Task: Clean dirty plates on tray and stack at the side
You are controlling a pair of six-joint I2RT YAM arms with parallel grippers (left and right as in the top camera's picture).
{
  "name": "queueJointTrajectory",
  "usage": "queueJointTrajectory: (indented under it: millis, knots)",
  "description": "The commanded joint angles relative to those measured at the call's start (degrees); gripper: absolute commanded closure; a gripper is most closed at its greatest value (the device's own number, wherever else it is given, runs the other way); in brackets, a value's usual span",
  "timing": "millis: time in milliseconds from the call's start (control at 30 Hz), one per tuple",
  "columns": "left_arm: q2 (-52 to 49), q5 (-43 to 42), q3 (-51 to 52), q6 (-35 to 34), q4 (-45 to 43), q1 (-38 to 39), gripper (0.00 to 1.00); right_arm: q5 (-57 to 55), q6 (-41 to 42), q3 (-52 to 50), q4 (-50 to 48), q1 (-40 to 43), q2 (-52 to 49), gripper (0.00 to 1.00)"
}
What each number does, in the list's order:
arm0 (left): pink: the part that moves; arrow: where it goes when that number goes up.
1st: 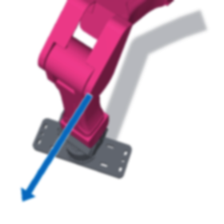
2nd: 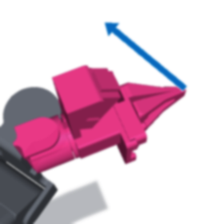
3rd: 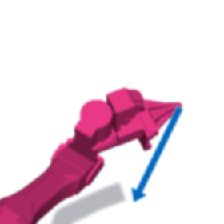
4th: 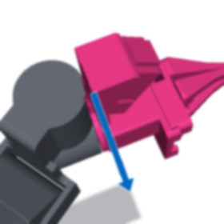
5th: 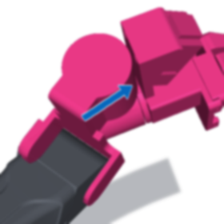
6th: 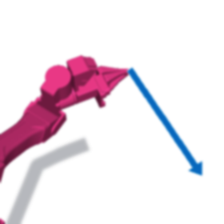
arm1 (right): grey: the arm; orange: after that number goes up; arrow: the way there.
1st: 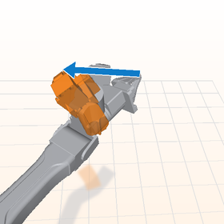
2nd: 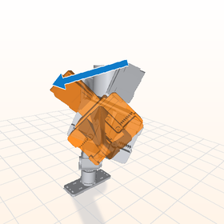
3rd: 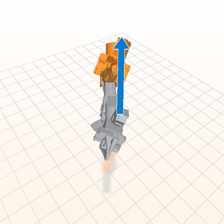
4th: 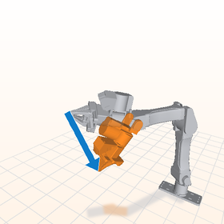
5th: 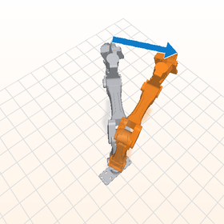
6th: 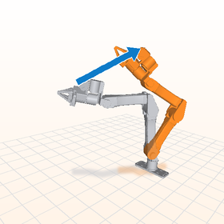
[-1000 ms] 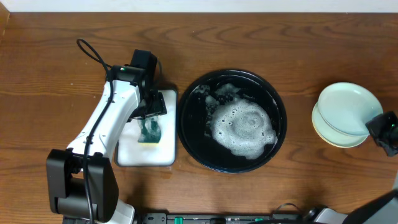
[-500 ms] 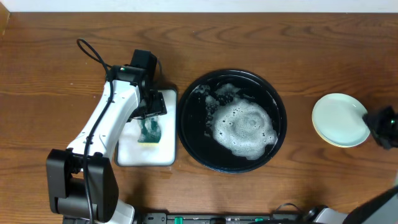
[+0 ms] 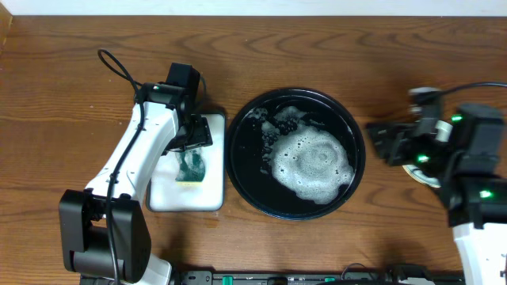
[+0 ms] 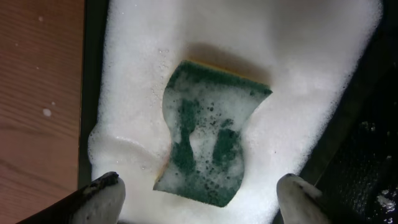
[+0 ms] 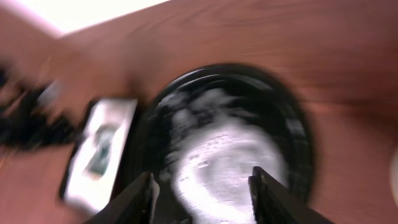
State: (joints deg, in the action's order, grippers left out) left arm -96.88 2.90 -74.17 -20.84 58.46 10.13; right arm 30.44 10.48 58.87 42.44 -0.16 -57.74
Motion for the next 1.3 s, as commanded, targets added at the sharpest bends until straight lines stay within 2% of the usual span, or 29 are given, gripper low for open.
queueJointTrajectory:
  millis: [0, 167, 200, 233, 467, 667, 833, 967, 1067, 1267]
  knots:
    - [0.17, 0.07, -0.28, 0.26, 0.13, -0.2, 0.17, -1.07, -2.86, 0.37, -1.9, -9.66, 0.48, 0.4]
    - [0.17, 0.07, -0.28, 0.26, 0.13, -0.2, 0.17, -6.64, -2.84, 0.37, -4.57, -18.71, 0.35, 0.28]
    - [0.17, 0.07, -0.28, 0.26, 0.13, -0.2, 0.17, -6.67, -2.84, 0.37, -5.01, -19.63, 0.35, 0.18]
    - [0.17, 0.07, -0.28, 0.26, 0.13, -0.2, 0.17, -6.64, -2.84, 0.37, -5.46, -20.24, 0.35, 0.01]
    - [0.17, 0.07, -0.28, 0.26, 0.13, -0.2, 0.17, -5.97, -2.32, 0.37, -4.66, -21.27, 0.35, 0.01]
    - [0.17, 0.07, -0.28, 0.26, 0.13, -0.2, 0.17, -11.43, -3.52, 0.37, -5.01, -19.19, 2.05, 0.01]
    - [0.17, 0.07, -0.28, 0.26, 0.13, -0.2, 0.17, -12.72, -10.14, 0.31, -4.83, -14.8, 8.2, 0.01]
    - [0.17, 0.07, -0.28, 0.26, 0.13, -0.2, 0.17, -19.76, -14.29, -0.26, -4.55, -14.49, 14.21, 0.01]
    - [0.17, 0.07, -0.28, 0.26, 0.13, -0.2, 0.17, -25.66, -14.64, -5.84, -6.67, -14.36, 21.49, 0.01]
    - [0.17, 0.07, -0.28, 0.26, 0.13, -0.2, 0.17, -25.92, -14.64, -24.81, -18.34, -13.77, 33.0, 0.01]
